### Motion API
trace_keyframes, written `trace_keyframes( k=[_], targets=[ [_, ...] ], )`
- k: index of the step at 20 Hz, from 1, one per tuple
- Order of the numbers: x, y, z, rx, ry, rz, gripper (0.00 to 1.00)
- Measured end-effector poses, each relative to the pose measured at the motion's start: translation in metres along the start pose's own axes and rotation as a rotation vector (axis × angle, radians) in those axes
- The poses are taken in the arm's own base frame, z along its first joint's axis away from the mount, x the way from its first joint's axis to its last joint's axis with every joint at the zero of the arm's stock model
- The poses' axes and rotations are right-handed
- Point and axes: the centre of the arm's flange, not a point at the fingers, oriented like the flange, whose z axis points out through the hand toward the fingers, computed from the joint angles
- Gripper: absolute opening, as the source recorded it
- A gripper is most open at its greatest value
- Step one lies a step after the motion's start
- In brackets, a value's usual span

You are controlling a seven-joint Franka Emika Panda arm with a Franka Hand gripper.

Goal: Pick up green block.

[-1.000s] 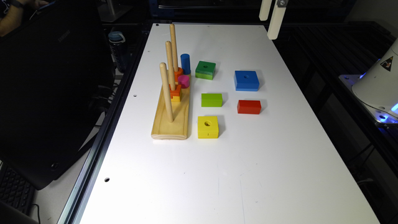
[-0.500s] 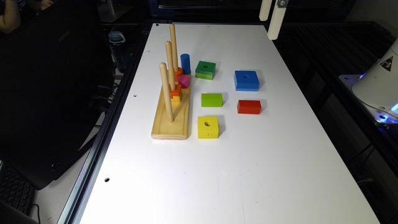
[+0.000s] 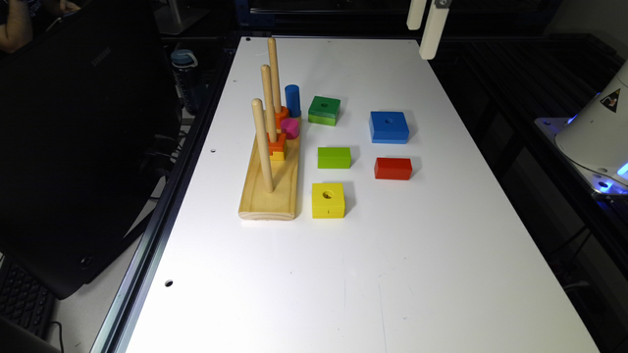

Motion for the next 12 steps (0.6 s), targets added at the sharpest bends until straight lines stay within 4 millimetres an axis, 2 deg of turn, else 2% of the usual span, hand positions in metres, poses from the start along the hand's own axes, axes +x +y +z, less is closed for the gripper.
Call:
trace_keyframes(
  k=[12],
  targets=[
    [0.043, -0.001, 0.003, 0.016, 0.004, 0.004, 1.0]
  ],
)
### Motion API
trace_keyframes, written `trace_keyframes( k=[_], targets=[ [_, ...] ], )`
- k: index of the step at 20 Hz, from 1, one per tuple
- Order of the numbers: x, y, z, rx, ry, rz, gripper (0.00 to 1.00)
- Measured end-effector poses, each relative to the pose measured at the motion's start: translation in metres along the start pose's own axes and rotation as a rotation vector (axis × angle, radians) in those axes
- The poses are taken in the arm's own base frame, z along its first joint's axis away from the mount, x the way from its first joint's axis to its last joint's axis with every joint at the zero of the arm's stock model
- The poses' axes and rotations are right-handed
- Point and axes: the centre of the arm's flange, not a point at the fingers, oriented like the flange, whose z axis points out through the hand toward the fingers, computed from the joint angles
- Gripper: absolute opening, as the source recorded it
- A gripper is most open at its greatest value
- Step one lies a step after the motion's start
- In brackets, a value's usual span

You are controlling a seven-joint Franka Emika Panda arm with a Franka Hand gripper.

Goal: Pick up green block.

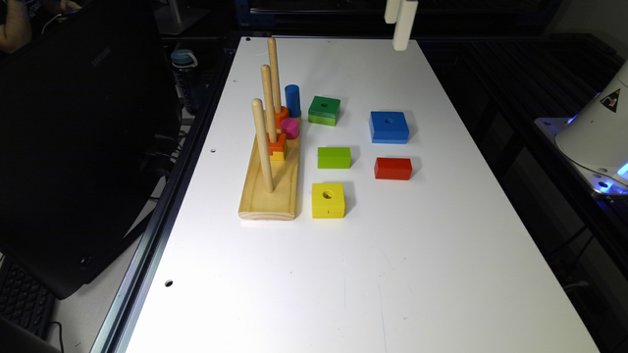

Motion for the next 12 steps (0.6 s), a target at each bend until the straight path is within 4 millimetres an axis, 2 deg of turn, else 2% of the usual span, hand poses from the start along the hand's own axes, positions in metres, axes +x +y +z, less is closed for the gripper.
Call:
trace_keyframes(
  k=[6, 12],
  targets=[
    [0.018, -0.008, 0.003, -0.002, -0.003, 0.001, 1.0],
    [0.024, -0.011, 0.002, 0.0, -0.003, 0.001, 1.0]
  ],
)
